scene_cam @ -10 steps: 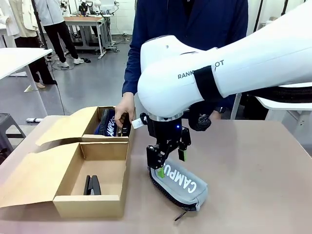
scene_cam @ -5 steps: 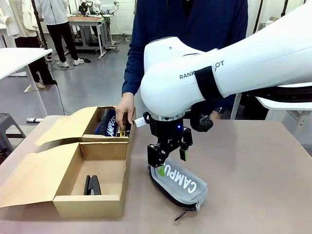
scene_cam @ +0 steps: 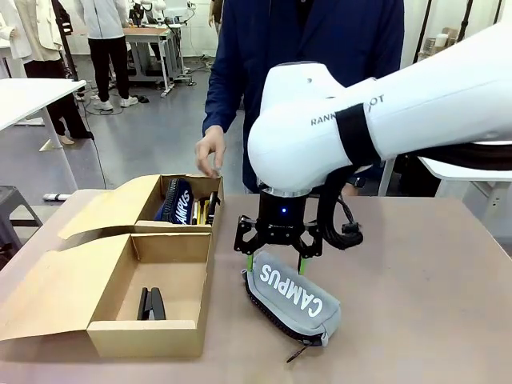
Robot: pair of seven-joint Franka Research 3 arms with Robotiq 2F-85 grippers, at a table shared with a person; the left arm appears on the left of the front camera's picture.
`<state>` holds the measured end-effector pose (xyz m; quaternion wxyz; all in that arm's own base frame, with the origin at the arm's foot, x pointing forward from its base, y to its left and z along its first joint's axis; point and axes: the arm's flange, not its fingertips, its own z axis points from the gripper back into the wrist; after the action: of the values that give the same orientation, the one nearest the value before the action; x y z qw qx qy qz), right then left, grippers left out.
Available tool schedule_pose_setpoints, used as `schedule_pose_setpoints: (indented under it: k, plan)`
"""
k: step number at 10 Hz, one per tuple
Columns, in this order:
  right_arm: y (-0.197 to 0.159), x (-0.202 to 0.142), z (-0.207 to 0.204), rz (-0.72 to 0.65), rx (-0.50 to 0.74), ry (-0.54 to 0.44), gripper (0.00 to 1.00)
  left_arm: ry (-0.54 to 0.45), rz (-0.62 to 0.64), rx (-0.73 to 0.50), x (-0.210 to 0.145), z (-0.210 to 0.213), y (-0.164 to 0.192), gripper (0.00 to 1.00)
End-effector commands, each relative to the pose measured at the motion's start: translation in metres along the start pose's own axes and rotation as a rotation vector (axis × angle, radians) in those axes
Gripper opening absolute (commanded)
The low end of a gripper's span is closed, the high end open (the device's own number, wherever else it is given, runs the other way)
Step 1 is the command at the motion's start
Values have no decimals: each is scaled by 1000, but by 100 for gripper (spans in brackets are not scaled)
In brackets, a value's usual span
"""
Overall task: Place items inside the box.
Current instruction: Pick up a Pencil pouch or Stapler and place it inside the Mailer Box closest to the robot.
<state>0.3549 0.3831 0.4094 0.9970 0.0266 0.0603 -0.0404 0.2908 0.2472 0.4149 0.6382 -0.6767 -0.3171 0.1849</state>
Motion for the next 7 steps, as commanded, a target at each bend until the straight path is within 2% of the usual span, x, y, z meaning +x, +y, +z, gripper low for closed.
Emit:
schedule_pose_setpoints:
  k: [1,3,4,5,6,7]
  plan:
    - [-3,-11,-5,-75,-55,-68,100,5,-23,-12,-2,0,-2,100]
    - [-5,-10,-4,-33,-99,-79,100,5,-23,-12,-2,0,-2,100]
    - [-4,-12,-5,91,-137,-65,100,5,-23,-12,-2,0,-2,100]
    - [-5,-17,-6,484,-244,18,100,5,-23,-12,-2,0,-2,100]
    - [-9,-16,-5,807,-257,95,100,5,-23,-12,-2,0,-2,100]
    - [-12,-13,-7,939,-293,123,100,5,-23,-12,-2,0,-2,100]
